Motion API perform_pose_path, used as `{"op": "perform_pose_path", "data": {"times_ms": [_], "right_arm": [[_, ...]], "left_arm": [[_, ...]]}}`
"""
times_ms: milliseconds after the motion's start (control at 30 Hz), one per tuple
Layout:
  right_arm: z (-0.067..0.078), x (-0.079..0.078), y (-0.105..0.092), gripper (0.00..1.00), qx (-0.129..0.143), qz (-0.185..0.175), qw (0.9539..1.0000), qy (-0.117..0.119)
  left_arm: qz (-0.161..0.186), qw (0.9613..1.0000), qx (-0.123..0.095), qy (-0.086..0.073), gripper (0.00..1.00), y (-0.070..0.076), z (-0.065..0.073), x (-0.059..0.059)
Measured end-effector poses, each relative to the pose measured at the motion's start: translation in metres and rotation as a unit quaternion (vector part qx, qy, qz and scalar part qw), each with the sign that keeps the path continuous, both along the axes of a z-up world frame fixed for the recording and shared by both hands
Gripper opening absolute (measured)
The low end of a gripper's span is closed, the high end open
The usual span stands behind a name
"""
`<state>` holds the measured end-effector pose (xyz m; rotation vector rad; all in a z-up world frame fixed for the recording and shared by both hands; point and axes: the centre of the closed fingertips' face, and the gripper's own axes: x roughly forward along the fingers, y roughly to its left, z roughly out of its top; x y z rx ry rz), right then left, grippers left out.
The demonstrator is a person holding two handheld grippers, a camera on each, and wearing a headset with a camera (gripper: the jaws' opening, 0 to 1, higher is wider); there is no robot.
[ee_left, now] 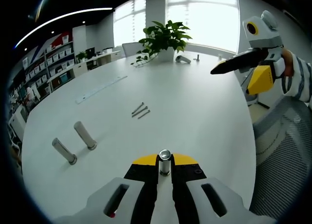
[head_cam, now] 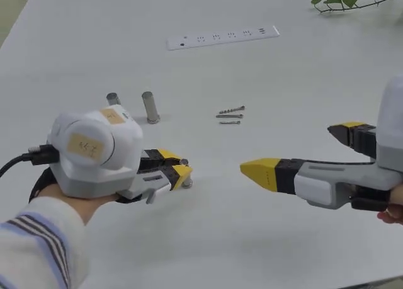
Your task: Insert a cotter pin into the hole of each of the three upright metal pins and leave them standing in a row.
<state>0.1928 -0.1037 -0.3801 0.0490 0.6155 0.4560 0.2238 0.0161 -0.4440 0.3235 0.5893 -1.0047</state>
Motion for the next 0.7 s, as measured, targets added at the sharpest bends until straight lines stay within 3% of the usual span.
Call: {"op": "perform_pose_path", "data": {"times_ms": [233, 333, 400, 467, 633, 700], "right_arm": [[0.003, 0.001, -0.002, 0.91, 0.000, 0.000, 1.0000, -0.004], [0.005, 0.000, -0.002, 0.91, -0.002, 0.002, 1.0000, -0.005], [0.005, 0.000, -0.002, 0.91, -0.004, 0.004, 1.0000, -0.006], [0.006, -0.001, -0.002, 0.91, -0.005, 0.005, 1.0000, -0.007], [0.009, -0.004, -0.001, 0.91, -0.006, 0.008, 0.9999, -0.008], [0.010, -0.005, 0.000, 0.91, -0.006, 0.010, 0.9999, -0.008]], "left_arm": [[0.003, 1.0000, 0.009, -0.002, 0.06, 0.000, 0.000, -0.002], [0.003, 1.0000, 0.004, 0.002, 0.11, 0.000, 0.004, -0.006], [0.007, 1.0000, -0.005, -0.004, 0.18, 0.001, 0.010, -0.005], [0.011, 0.9998, -0.018, 0.000, 0.23, 0.002, 0.015, -0.006], [0.026, 0.9969, -0.074, 0.003, 0.37, 0.006, 0.039, -0.009], [0.028, 0.9959, -0.087, 0.004, 0.41, 0.010, 0.046, -0.013]]}}
